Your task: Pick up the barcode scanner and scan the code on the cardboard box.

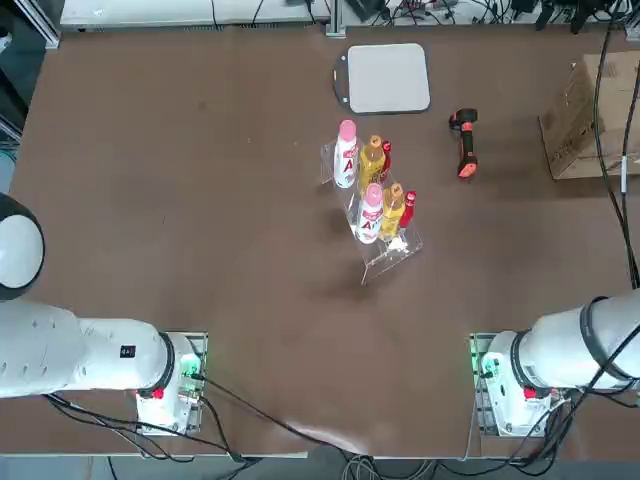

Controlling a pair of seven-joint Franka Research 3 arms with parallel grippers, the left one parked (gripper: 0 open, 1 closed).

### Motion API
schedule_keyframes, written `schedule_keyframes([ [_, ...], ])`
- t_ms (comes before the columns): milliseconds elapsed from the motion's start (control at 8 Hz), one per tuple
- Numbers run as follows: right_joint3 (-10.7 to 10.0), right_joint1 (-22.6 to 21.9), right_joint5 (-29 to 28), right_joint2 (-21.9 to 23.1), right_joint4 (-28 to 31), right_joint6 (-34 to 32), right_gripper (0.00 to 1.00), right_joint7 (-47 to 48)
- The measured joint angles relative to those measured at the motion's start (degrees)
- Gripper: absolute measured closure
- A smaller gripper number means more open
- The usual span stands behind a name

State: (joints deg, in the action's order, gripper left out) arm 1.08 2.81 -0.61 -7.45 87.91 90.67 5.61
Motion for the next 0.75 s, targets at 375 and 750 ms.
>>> schedule_keyframes([
  [375,0.46,-1.51,-0.05,-2.23,7.8,10.25,0.0,0.0],
  [750,0.7,-5.01,-0.08,-2.81,25.21,32.97,0.0,0.56],
])
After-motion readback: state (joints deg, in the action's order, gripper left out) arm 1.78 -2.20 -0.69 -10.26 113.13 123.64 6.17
